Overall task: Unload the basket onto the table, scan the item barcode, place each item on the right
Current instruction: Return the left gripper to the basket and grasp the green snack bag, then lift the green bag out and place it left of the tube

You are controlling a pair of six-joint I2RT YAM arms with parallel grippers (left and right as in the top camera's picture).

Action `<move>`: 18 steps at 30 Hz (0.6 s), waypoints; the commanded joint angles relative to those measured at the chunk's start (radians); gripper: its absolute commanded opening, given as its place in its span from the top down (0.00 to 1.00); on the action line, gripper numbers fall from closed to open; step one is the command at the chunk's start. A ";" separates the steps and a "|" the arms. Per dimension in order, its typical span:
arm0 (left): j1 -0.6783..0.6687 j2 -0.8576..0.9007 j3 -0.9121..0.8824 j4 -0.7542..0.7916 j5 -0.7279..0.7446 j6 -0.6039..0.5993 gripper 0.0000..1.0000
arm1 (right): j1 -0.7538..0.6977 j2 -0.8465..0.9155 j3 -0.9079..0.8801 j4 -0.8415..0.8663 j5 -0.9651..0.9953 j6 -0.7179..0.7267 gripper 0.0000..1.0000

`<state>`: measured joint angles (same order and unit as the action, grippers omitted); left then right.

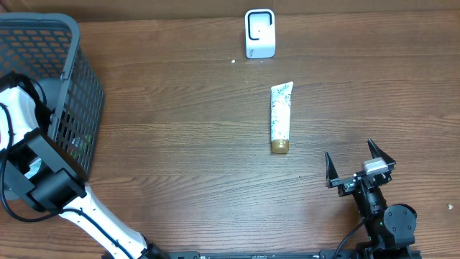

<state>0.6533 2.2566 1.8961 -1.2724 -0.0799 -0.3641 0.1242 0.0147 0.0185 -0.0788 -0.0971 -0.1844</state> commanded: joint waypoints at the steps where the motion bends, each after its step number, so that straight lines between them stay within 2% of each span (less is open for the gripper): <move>1: -0.001 0.013 0.103 -0.062 0.003 -0.007 0.96 | -0.006 -0.012 -0.011 0.005 0.002 0.000 0.00; 5: -0.001 0.009 0.316 -0.190 0.003 -0.006 0.96 | -0.006 -0.012 -0.011 0.005 0.002 0.000 0.00; 13: -0.003 -0.010 0.867 -0.417 0.010 0.010 0.96 | -0.006 -0.012 -0.011 0.005 0.002 0.000 0.00; 14: -0.006 -0.031 0.912 -0.417 0.046 0.047 0.96 | -0.006 -0.012 -0.011 0.005 0.002 0.000 0.00; 18: -0.046 -0.144 0.969 -0.413 0.062 0.037 0.96 | -0.006 -0.012 -0.011 0.005 0.002 0.000 0.00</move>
<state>0.6434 2.2257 2.8063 -1.6840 -0.0498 -0.3462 0.1242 0.0147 0.0185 -0.0784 -0.0971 -0.1841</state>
